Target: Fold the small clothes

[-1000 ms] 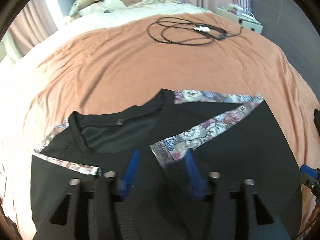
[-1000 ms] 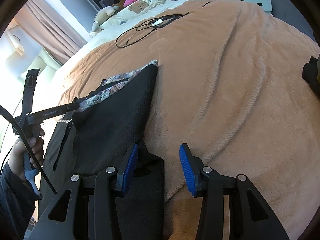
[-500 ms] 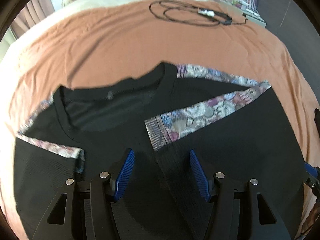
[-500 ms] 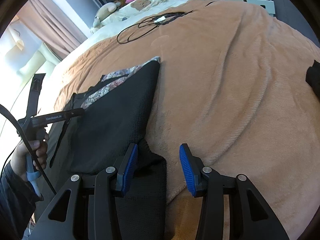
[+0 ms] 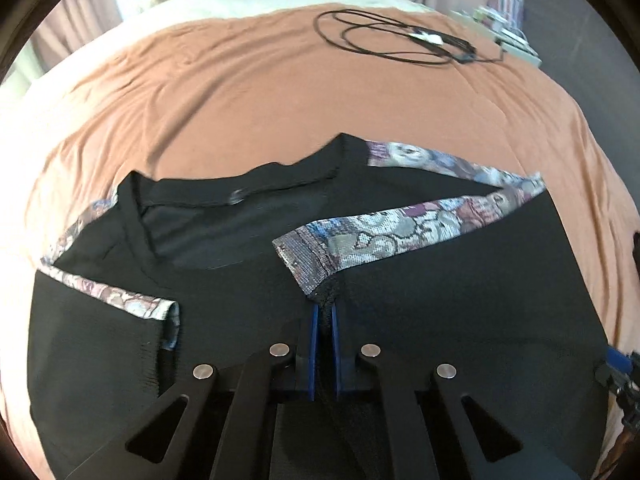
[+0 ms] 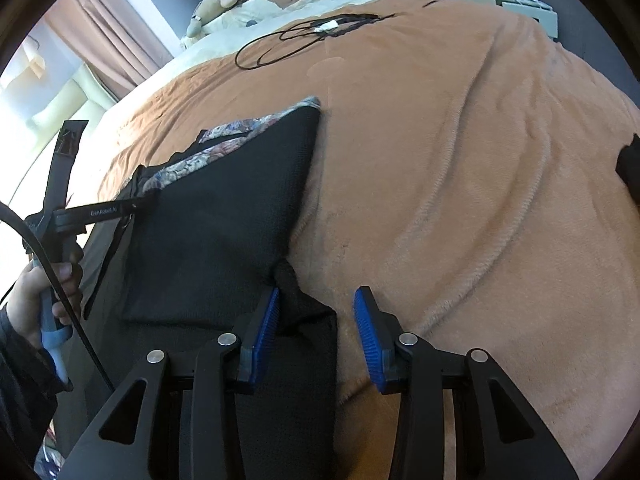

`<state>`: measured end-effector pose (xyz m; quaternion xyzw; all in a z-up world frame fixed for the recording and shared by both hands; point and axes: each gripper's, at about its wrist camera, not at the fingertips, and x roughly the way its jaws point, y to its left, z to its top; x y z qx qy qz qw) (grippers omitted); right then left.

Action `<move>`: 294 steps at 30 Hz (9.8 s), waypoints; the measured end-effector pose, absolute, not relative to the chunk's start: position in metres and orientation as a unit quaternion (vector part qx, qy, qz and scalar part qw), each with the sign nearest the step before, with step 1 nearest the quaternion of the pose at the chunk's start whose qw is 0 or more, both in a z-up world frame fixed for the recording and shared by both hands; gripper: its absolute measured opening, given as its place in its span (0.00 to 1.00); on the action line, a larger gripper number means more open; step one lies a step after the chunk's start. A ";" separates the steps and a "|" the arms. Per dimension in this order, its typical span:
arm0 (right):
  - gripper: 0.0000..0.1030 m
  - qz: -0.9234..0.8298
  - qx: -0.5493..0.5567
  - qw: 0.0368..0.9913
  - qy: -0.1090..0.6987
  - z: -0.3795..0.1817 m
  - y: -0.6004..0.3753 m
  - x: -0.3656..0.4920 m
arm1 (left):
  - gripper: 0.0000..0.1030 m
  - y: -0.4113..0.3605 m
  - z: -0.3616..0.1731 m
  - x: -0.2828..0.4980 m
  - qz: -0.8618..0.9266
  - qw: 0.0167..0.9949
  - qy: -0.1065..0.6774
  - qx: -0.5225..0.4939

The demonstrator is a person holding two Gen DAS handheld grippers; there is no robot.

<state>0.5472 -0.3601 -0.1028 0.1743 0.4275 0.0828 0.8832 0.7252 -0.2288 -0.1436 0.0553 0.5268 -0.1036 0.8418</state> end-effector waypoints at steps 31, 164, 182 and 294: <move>0.02 0.106 0.207 0.876 0.422 -0.107 -0.357 0.551 | 0.43 -0.216 -0.150 0.646 -0.157 0.814 0.559 -0.019; 0.73 0.094 0.181 0.901 0.383 -0.077 -0.340 0.209 | 0.61 0.151 -0.107 0.215 -0.029 0.892 0.411 -0.186; 0.51 0.159 0.268 0.852 0.420 -0.103 -0.386 0.251 | 0.52 0.166 -0.148 0.230 -0.017 0.857 0.456 -0.241; 0.46 0.259 0.463 0.748 0.398 -0.190 -0.431 0.225 | 0.34 0.177 -0.146 0.204 -0.057 0.823 0.434 -0.363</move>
